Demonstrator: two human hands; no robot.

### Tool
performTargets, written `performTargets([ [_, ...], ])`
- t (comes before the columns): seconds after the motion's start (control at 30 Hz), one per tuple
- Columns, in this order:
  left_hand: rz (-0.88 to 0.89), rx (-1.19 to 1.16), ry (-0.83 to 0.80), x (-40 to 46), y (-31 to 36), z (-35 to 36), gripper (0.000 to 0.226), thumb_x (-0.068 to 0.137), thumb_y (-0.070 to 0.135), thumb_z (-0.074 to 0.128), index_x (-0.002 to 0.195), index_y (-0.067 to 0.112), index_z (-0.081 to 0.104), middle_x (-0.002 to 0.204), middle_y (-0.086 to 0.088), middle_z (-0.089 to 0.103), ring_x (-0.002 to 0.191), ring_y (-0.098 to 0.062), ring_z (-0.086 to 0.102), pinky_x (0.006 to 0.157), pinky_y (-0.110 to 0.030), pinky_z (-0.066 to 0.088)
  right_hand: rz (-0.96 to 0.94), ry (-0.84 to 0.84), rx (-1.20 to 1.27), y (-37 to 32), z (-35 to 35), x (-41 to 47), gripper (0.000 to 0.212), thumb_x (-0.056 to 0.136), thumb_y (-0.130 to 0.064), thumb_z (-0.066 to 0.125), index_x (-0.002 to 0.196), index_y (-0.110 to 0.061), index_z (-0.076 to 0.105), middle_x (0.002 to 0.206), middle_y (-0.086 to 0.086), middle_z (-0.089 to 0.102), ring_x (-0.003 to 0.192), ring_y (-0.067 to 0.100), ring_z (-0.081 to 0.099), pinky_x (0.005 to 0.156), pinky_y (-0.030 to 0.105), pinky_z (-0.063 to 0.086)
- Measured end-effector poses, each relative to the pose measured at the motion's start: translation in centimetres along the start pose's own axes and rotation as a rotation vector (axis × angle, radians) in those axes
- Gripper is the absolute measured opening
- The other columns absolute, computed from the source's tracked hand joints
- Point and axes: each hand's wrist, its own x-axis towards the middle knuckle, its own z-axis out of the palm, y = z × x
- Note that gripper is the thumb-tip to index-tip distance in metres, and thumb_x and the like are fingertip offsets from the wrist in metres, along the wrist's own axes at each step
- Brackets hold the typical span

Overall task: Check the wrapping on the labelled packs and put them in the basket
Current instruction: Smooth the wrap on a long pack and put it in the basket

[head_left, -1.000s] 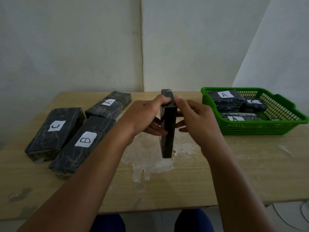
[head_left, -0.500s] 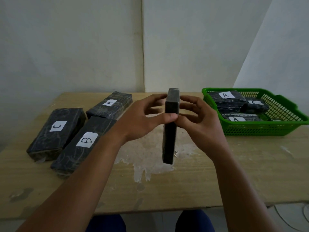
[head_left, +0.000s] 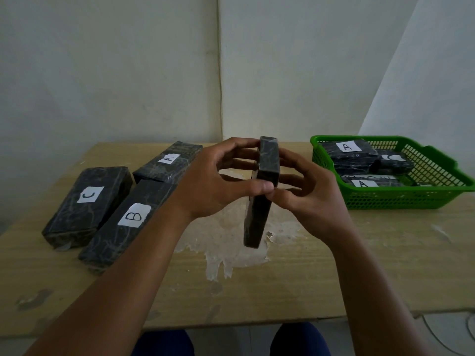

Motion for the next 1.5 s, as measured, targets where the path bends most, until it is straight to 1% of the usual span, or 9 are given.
performTargets([
  [0.27, -0.288, -0.146, 0.221, 0.9, -0.8, 0.2, 0.063, 0.078, 0.059, 0.08, 0.126, 0.019, 0.073, 0.106, 0.003, 0.081, 0.102, -0.012, 0.077, 0.089, -0.039, 0.065, 0.293, -0.208, -0.185, 1.4, 1.5, -1.0, 0.087, 0.081, -0.041, 0.086, 0.155, -0.045, 0.041, 0.131, -0.014, 0.067, 0.114, 0.008, 0.071, 0.1, 0.043, 0.061],
  [0.37, -0.335, -0.183, 0.139, 0.6, -0.8, 0.4, 0.053, 0.085, 0.052, 0.073, 0.131, 0.025, 0.072, 0.116, 0.007, 0.079, 0.111, -0.009, 0.074, 0.099, -0.04, 0.06, 0.337, -0.125, -0.114, 1.6, 1.7, -0.9, 0.083, 0.076, -0.045, 0.085, 0.151, -0.039, 0.05, 0.126, -0.007, 0.073, 0.107, 0.011, 0.076, 0.09, 0.038, 0.064],
  [0.57, -0.515, -0.183, -0.206, -0.5, -1.4, 0.5, 0.087, 0.079, 0.037, 0.085, 0.156, 0.04, 0.042, 0.132, 0.0, 0.071, 0.116, -0.015, 0.073, 0.094, -0.045, 0.063, 0.494, 0.101, 0.088, 1.2, 2.0, 0.8, 0.044, 0.09, -0.054, 0.072, 0.123, -0.024, 0.074, 0.103, -0.002, 0.082, 0.095, 0.021, 0.079, 0.093, 0.047, 0.063],
  [0.67, -0.511, -0.251, -0.161, -0.6, -1.4, 1.2, 0.067, 0.092, 0.02, 0.076, 0.15, 0.04, 0.05, 0.118, -0.001, 0.079, 0.107, -0.019, 0.077, 0.086, -0.038, 0.064, 0.509, 0.078, 0.135, 1.2, 2.0, 1.1, 0.048, 0.089, -0.055, 0.072, 0.125, -0.024, 0.073, 0.108, -0.002, 0.081, 0.102, 0.022, 0.079, 0.092, 0.044, 0.063],
  [0.83, -0.503, -0.274, -0.081, -0.1, -1.2, 1.0, 0.022, 0.101, 0.028, 0.061, 0.118, 0.03, 0.076, 0.109, -0.002, 0.08, 0.104, -0.024, 0.077, 0.088, -0.044, 0.063, 0.511, -0.078, 0.23, 0.9, 1.5, 0.6, 0.065, 0.076, -0.052, 0.076, 0.132, -0.018, 0.07, 0.115, 0.004, 0.079, 0.11, 0.025, 0.076, 0.094, 0.05, 0.063],
  [1.17, -0.648, -0.278, -0.122, 0.6, -0.6, 1.7, 0.037, 0.1, 0.046, 0.054, 0.108, 0.02, 0.079, 0.104, -0.008, 0.078, 0.086, -0.022, 0.078, 0.075, -0.037, 0.063, 0.638, -0.038, 0.216, 0.2, 1.7, 1.4, 0.041, 0.093, -0.052, 0.07, 0.115, -0.017, 0.077, 0.097, 0.003, 0.082, 0.097, 0.027, 0.079, 0.083, 0.044, 0.065],
  [1.33, -0.668, -0.269, -0.111, 0.5, -0.7, 1.5, 0.035, 0.099, 0.048, 0.056, 0.107, 0.021, 0.076, 0.106, -0.014, 0.077, 0.091, -0.028, 0.077, 0.081, -0.04, 0.064, 0.62, -0.032, 0.172, 0.0, 2.1, 1.0, 0.05, 0.092, -0.058, 0.068, 0.126, -0.022, 0.072, 0.119, 0.005, 0.078, 0.1, 0.026, 0.078, 0.079, 0.04, 0.065],
  [1.43, -0.681, -0.319, -0.045, 0.5, -0.9, 1.4, 0.034, 0.099, 0.048, 0.058, 0.11, 0.019, 0.072, 0.101, -0.014, 0.075, 0.087, -0.029, 0.076, 0.089, -0.048, 0.063, 0.441, 0.019, 0.028, 0.1, 2.4, 0.7, 0.079, 0.08, -0.072, 0.061, 0.152, -0.043, 0.05, 0.156, -0.004, 0.055, 0.123, 0.018, 0.065, 0.084, 0.039, 0.065],
  [1.5, -0.687, -0.356, -0.027, 0.6, -1.0, 1.4, 0.04, 0.099, 0.052, 0.057, 0.119, 0.02, 0.071, 0.105, -0.017, 0.076, 0.093, -0.033, 0.078, 0.089, -0.049, 0.064, 0.295, -0.024, 0.056, 0.1, 2.3, 0.3, 0.076, 0.08, -0.063, 0.063, 0.152, -0.046, 0.048, 0.158, -0.007, 0.052, 0.126, 0.01, 0.062, 0.087, 0.035, 0.064],
])
